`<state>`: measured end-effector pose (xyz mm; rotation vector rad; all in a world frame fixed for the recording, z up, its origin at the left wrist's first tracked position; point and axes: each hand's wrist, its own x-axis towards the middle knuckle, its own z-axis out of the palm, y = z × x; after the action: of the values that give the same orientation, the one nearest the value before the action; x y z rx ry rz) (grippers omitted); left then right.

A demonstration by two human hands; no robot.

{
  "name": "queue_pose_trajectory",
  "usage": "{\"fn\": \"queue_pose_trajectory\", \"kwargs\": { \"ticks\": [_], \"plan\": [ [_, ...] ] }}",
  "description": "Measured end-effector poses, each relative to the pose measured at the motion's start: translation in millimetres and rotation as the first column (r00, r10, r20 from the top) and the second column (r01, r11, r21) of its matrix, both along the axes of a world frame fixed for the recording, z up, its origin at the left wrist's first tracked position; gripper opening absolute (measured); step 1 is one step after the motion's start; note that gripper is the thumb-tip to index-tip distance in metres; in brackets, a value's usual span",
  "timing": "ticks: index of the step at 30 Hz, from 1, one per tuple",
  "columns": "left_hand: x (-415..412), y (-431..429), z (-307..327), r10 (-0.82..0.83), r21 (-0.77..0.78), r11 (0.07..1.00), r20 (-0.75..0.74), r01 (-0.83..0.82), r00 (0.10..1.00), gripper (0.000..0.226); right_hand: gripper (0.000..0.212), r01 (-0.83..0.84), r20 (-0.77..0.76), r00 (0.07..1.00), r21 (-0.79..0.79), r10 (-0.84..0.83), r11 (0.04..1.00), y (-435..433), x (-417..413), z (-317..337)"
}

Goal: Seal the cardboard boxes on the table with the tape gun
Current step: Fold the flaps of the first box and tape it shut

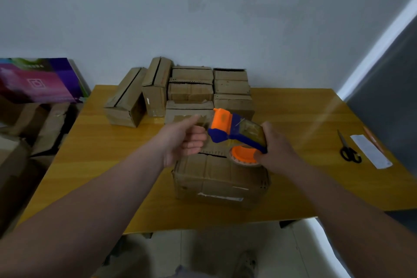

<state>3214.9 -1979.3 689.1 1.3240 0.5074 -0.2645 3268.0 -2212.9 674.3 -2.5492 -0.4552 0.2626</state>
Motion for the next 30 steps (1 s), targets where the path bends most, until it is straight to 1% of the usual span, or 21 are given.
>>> {"fn": "queue_pose_trajectory", "kwargs": {
  "ticks": [2,4,5,9,10,12,13,14,16,18,20,22,25,27,30],
  "plan": [
    [1.1,-1.0,4.7,-0.023,-0.045,0.999,-0.005,0.023,1.000,0.022,0.041,-0.015,0.020,1.000,-0.004,0.015,1.000,1.4,-1.1,1.0],
    [3.9,1.0,4.7,-0.001,-0.033,0.999,0.017,0.001,1.000,0.011,0.042,-0.031,0.048,0.998,-0.010,0.032,0.999,2.4,-1.5,1.7],
    [4.4,2.0,4.2,0.011,-0.011,1.000,0.020,-0.011,1.000,0.009,0.041,-0.045,0.068,0.997,-0.015,0.046,0.999,3.2,-1.3,2.0],
    [0.9,4.2,-4.5,0.101,0.141,0.985,0.002,-0.100,0.995,0.015,0.038,-0.174,0.093,0.980,-0.038,0.177,0.984,7.0,1.3,8.0],
    [-1.6,9.5,-9.2,0.145,0.170,0.975,-0.009,-0.141,0.989,0.015,0.038,-0.202,0.090,0.974,-0.058,0.206,0.978,5.4,3.6,11.0],
    [-6.6,30.4,-20.7,0.285,0.215,0.939,-0.039,-0.270,0.958,0.011,0.040,-0.203,0.092,0.973,-0.105,0.213,0.974,-3.4,9.8,17.7],
    [-9.0,43.1,-26.2,0.347,0.216,0.919,-0.050,-0.329,0.937,0.010,0.041,-0.191,0.095,0.974,-0.128,0.204,0.973,-8.9,13.0,20.8],
    [-11.2,53.3,-30.8,0.376,0.206,0.911,-0.058,-0.357,0.925,0.011,0.043,-0.190,0.098,0.974,-0.156,0.206,0.969,-13.2,15.8,23.6],
    [-15.7,61.4,-38.7,0.365,0.194,0.918,-0.071,-0.346,0.928,0.011,0.043,-0.203,0.101,0.968,-0.212,0.228,0.956,-16.1,18.4,24.9],
    [-17.8,57.9,-45.5,0.379,0.187,0.913,-0.061,-0.363,0.923,0.009,0.043,-0.214,0.111,0.964,-0.218,0.242,0.952,-14.2,17.7,23.7],
    [-18.3,54.4,-54.2,0.414,0.193,0.896,-0.033,-0.400,0.910,0.015,0.045,-0.209,0.123,0.963,-0.209,0.238,0.955,-13.1,17.1,20.6],
    [-18.4,52.3,-64.3,0.428,0.246,0.876,0.001,-0.415,0.904,0.021,0.047,-0.196,0.144,0.962,-0.223,0.232,0.955,-14.5,18.2,16.9],
    [-19.3,44.9,-80.0,0.443,0.354,0.835,0.024,-0.421,0.896,0.025,0.046,-0.186,0.160,0.961,-0.229,0.225,0.956,-14.8,18.9,12.9],
    [-18.6,35.6,-89.8,0.404,0.470,0.801,0.032,-0.370,0.914,0.028,0.047,-0.176,0.169,0.962,-0.222,0.215,0.959,-13.7,17.5,11.9],
    [-14.5,21.5,-94.7,0.271,0.646,0.729,0.034,-0.228,0.962,0.031,0.048,-0.143,0.184,0.966,-0.196,0.180,0.970,-13.3,15.1,10.3]
  ]
}}
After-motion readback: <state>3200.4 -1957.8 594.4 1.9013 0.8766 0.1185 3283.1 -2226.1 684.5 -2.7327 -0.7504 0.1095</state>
